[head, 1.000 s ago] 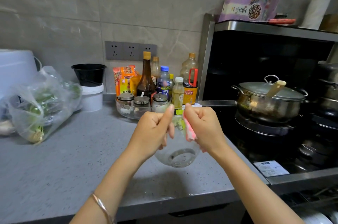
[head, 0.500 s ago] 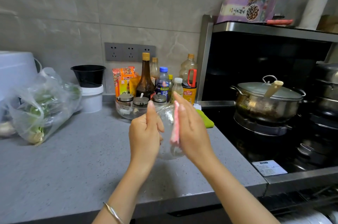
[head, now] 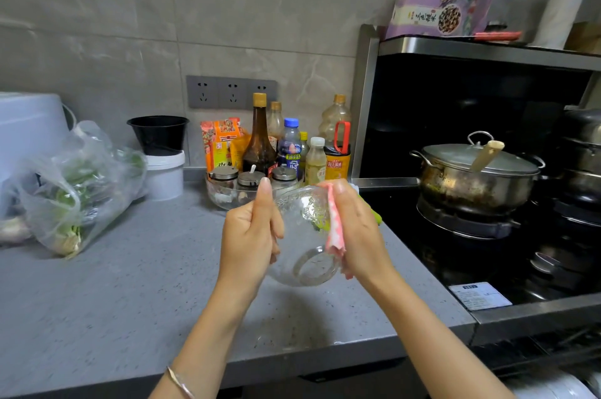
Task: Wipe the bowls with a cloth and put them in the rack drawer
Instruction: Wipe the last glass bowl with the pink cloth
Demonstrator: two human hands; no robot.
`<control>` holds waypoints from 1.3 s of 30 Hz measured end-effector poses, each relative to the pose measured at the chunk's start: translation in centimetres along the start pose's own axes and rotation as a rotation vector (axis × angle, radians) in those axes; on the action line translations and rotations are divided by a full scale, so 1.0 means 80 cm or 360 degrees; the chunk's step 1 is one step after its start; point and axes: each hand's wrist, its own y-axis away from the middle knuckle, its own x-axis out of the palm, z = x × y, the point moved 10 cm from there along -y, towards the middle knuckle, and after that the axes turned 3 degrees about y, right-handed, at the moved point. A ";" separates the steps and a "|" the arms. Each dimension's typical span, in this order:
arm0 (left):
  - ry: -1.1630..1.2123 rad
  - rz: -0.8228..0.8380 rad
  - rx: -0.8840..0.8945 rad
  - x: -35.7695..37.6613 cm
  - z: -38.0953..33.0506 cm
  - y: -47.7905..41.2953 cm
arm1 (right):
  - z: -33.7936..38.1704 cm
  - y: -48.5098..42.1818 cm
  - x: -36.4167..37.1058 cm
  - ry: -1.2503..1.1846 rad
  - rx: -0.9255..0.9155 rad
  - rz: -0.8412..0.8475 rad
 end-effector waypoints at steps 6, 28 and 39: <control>0.0090 0.0082 -0.0163 0.000 0.028 0.003 | 0.009 0.002 -0.004 -0.0212 0.0052 0.0116; -0.0253 -0.0142 0.0282 0.012 -0.010 0.003 | 0.027 0.032 0.023 0.0849 -0.0299 -0.0043; -0.0216 -0.0281 0.0230 0.001 -0.006 0.011 | 0.012 0.029 0.026 0.0606 -0.0192 -0.0016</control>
